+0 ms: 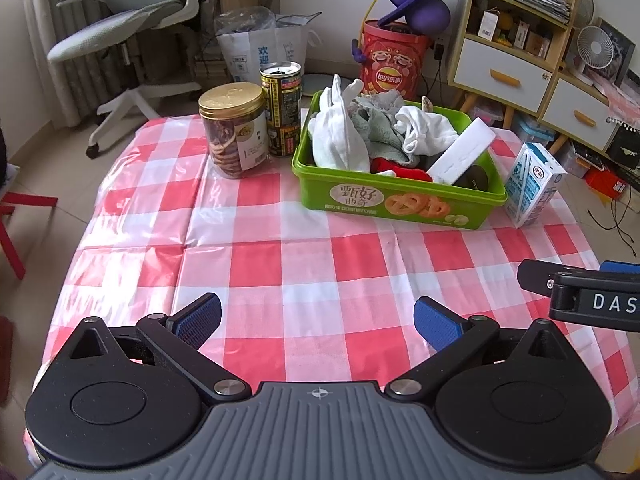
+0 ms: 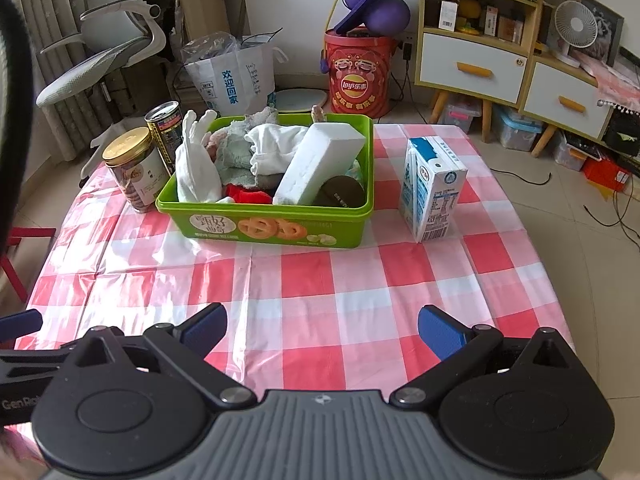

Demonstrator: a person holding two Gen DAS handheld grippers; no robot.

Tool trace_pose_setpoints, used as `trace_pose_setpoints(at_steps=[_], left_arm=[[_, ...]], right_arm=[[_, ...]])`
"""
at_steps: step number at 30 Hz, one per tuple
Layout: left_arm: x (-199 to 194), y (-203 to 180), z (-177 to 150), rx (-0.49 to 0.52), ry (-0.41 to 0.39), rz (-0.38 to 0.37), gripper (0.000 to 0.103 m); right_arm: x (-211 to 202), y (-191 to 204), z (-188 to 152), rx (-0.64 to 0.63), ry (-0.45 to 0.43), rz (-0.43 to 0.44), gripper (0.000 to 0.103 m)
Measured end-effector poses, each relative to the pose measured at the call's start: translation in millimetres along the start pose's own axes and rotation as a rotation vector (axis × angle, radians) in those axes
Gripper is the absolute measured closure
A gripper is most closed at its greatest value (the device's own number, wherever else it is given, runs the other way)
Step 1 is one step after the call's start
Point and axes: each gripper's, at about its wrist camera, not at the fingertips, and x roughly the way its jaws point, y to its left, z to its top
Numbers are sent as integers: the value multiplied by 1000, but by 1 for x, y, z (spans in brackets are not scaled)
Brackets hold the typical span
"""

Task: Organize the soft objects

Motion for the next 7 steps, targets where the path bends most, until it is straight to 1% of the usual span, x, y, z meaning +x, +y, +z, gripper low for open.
trace_pose_setpoints(at_steps=[7], left_arm=[[-2, 1, -1, 4, -4, -8, 5]], right_arm=[[2, 0, 0, -4, 8, 4, 16]])
